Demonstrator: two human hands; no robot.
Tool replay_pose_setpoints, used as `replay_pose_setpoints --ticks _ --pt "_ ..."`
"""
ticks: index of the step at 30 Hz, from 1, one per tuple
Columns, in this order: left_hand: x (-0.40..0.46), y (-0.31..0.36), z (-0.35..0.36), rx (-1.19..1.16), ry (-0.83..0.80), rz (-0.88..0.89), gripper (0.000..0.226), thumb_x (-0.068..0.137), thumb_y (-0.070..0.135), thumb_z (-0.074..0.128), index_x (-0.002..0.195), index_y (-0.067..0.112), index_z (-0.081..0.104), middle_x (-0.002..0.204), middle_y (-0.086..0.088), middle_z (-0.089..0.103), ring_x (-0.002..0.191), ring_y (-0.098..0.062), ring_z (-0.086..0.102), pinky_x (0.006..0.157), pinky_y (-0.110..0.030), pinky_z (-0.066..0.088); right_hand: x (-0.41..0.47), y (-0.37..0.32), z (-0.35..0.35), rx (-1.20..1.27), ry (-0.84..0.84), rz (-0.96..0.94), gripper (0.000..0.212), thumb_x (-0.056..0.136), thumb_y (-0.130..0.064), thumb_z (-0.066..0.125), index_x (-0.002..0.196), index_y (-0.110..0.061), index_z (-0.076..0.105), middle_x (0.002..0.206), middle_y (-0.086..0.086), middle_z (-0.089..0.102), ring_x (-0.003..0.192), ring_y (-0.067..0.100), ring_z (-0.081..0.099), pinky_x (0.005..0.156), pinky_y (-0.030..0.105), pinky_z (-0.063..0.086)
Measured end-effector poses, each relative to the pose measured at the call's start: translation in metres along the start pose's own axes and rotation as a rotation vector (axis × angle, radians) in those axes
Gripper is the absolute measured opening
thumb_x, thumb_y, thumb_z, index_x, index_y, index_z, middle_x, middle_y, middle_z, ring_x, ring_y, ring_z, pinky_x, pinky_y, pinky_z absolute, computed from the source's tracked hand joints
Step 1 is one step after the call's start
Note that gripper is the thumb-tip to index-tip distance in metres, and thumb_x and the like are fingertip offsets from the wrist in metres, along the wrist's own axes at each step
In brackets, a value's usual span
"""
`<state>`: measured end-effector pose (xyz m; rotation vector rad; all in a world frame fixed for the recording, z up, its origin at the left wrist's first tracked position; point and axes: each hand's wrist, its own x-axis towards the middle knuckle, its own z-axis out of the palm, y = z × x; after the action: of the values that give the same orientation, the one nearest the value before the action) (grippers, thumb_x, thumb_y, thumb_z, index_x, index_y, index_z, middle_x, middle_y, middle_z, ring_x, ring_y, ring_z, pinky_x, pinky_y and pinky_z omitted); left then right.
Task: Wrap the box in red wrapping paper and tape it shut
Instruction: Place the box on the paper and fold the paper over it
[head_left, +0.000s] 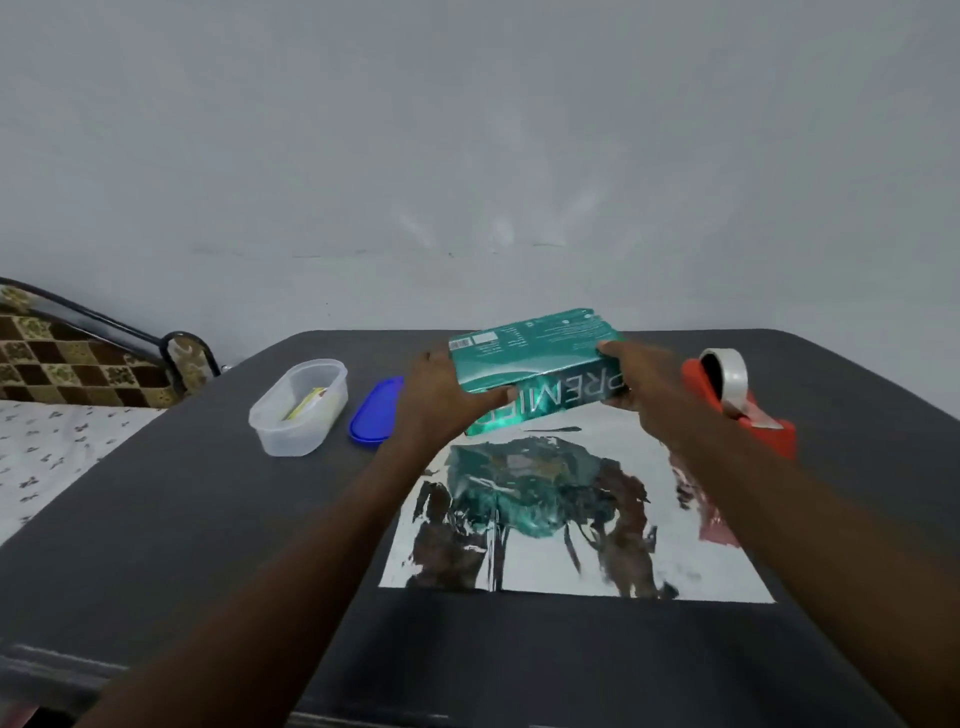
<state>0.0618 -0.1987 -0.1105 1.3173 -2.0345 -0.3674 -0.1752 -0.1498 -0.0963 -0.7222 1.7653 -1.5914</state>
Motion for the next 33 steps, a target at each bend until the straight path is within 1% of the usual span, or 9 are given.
replay_pose_setpoints --ticks 3,5,7,9,13,17,27,30,33 --pt "0.005 -0.004 0.017 -0.29 -0.037 -0.05 0.059 0.065 0.06 0.082 0.112 0.027 0.067 0.102 0.01 0.073 0.094 -0.006 0.069 0.08 -0.028 0.057 0.008 0.01 -0.008 0.007 0.008 0.021 0.031 0.084 -0.031 0.076 0.102 -0.009 0.067 0.105 0.015 0.071 0.094 0.028 0.071 0.073 0.041 0.063" --pt "0.006 -0.005 0.024 -0.36 -0.062 -0.041 0.045 0.07 0.044 0.085 0.108 0.028 0.068 0.097 0.014 0.073 0.087 0.004 0.067 0.068 -0.01 0.052 0.008 0.017 -0.012 -0.036 0.03 0.006 0.037 0.085 -0.032 0.074 0.109 -0.006 0.064 0.094 0.011 0.064 0.088 0.026 0.067 0.079 0.045 0.062" --pt "0.009 -0.007 0.031 -0.384 -0.095 -0.043 0.044 0.072 0.04 0.086 0.109 0.027 0.068 0.096 0.015 0.072 0.083 0.009 0.064 0.061 -0.004 0.047 0.01 0.024 -0.013 -0.153 0.067 -0.046 0.045 0.085 -0.039 0.072 0.113 -0.005 0.064 0.088 0.005 0.06 0.086 0.024 0.065 0.083 0.047 0.061" --pt "0.012 -0.012 0.035 -0.383 -0.117 -0.06 0.048 0.071 0.042 0.086 0.112 0.024 0.068 0.099 0.012 0.073 0.086 0.004 0.066 0.066 -0.009 0.051 0.01 0.031 -0.015 -0.285 0.09 -0.104 0.046 0.085 -0.046 0.069 0.107 -0.005 0.066 0.085 0.002 0.062 0.082 0.023 0.064 0.082 0.045 0.058" --pt "0.015 -0.025 0.043 -0.337 -0.146 -0.088 0.055 0.069 0.05 0.084 0.113 0.023 0.068 0.1 0.009 0.073 0.088 -0.002 0.067 0.066 -0.011 0.048 0.008 0.044 -0.019 -0.375 0.047 -0.1 0.045 0.089 -0.048 0.066 0.093 -0.004 0.066 0.072 0.004 0.062 0.061 0.018 0.056 0.057 0.03 0.043" --pt "0.016 -0.029 0.048 -0.349 -0.163 -0.106 0.062 0.067 0.058 0.082 0.115 0.023 0.066 0.104 0.008 0.073 0.093 -0.009 0.068 0.076 -0.024 0.055 0.006 0.05 -0.019 -0.424 0.062 -0.124 0.051 0.087 -0.055 0.063 0.089 -0.004 0.066 0.069 0.006 0.061 0.061 0.021 0.056 0.06 0.032 0.041" --pt "0.014 -0.034 0.053 -0.334 -0.182 -0.067 0.069 0.071 0.061 0.076 0.125 0.02 0.062 0.115 0.004 0.07 0.098 -0.012 0.066 0.07 -0.015 0.048 0.001 0.054 -0.023 -0.516 0.043 -0.228 0.051 0.093 -0.055 0.059 0.082 -0.005 0.063 0.071 0.012 0.061 0.064 0.022 0.056 0.066 0.033 0.044" --pt "0.016 -0.035 0.051 -0.273 -0.183 -0.082 0.101 0.063 0.078 0.068 0.139 0.016 0.05 0.135 -0.004 0.061 0.116 -0.021 0.061 0.092 -0.032 0.053 -0.006 0.05 -0.02 -0.613 0.113 -0.352 0.057 0.093 -0.055 0.058 0.116 -0.003 0.059 0.097 0.005 0.064 0.084 0.021 0.058 0.075 0.031 0.045" --pt "0.022 -0.036 0.045 -0.306 -0.157 -0.155 0.101 0.075 0.075 0.062 0.148 0.01 0.038 0.144 -0.008 0.05 0.127 -0.025 0.052 0.096 -0.032 0.044 -0.01 0.042 -0.011 -0.873 0.26 -0.641 0.069 0.091 -0.058 0.056 0.131 -0.002 0.047 0.123 0.017 0.058 0.112 0.033 0.052 0.091 0.039 0.041"
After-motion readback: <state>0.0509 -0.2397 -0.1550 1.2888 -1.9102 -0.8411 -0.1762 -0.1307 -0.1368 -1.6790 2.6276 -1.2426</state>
